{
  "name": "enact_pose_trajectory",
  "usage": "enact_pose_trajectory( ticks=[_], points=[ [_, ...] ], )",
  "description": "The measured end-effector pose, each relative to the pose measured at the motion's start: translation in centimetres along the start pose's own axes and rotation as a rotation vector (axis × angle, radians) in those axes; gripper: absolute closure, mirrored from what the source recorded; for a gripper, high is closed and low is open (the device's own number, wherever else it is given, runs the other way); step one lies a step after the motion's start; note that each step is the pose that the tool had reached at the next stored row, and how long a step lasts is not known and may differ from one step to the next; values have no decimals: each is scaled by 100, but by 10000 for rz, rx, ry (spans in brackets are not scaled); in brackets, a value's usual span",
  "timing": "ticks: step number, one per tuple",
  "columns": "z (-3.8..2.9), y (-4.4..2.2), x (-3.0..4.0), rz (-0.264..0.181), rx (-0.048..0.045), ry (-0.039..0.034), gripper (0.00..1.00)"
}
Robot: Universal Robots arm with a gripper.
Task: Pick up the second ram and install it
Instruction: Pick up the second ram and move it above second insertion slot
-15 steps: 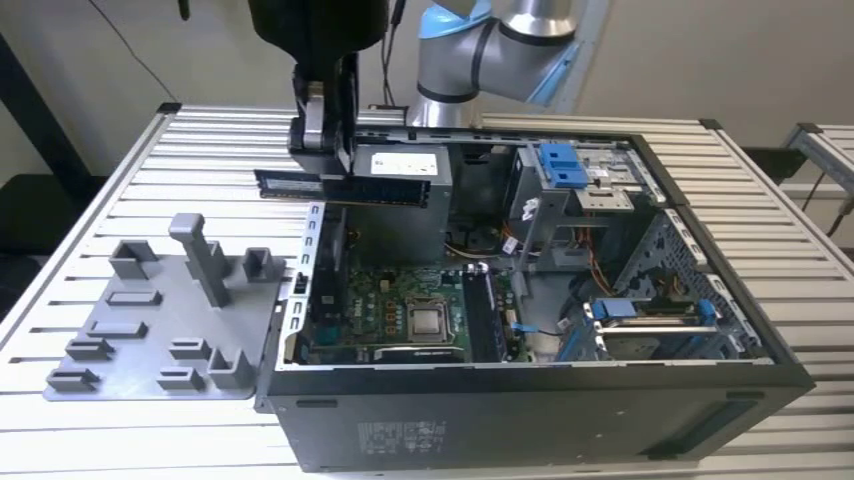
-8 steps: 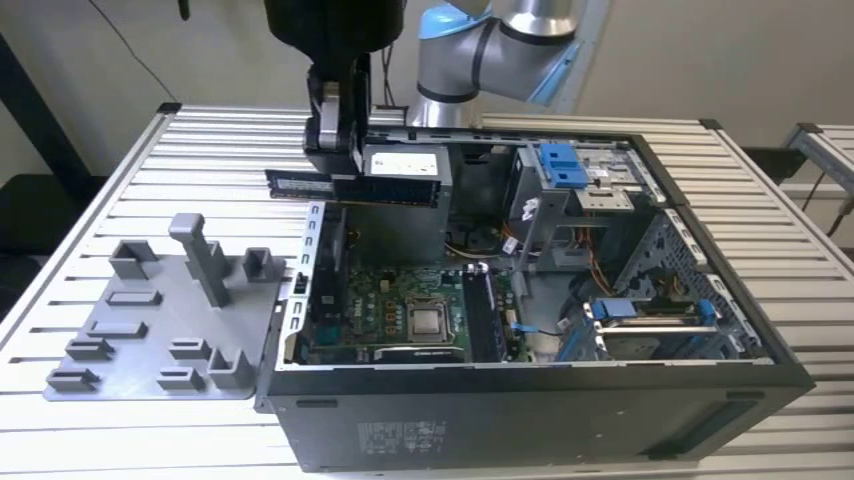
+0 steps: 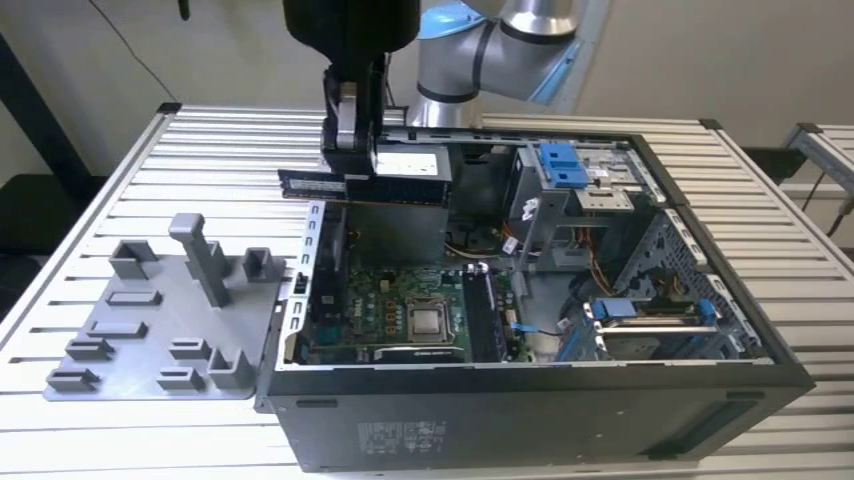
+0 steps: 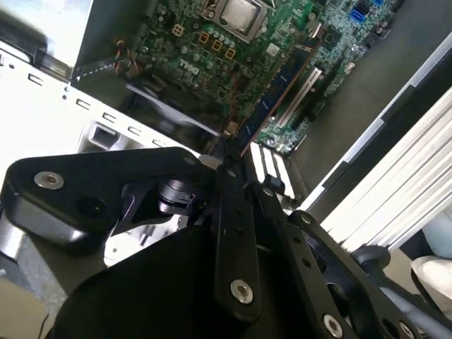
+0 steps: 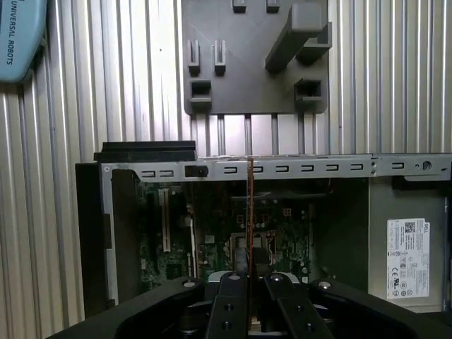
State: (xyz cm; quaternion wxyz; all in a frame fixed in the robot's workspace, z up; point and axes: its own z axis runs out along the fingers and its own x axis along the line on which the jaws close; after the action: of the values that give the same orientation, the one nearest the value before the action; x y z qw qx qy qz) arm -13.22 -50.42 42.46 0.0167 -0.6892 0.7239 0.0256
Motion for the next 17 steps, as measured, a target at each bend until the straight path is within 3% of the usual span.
enact_pose_trajectory(
  ticks=[8, 17],
  points=[
    [-1, -94, -5, -1, 0, 0, 85],
    [-4, -332, -17, -9, 0, 0, 85]
  ],
)
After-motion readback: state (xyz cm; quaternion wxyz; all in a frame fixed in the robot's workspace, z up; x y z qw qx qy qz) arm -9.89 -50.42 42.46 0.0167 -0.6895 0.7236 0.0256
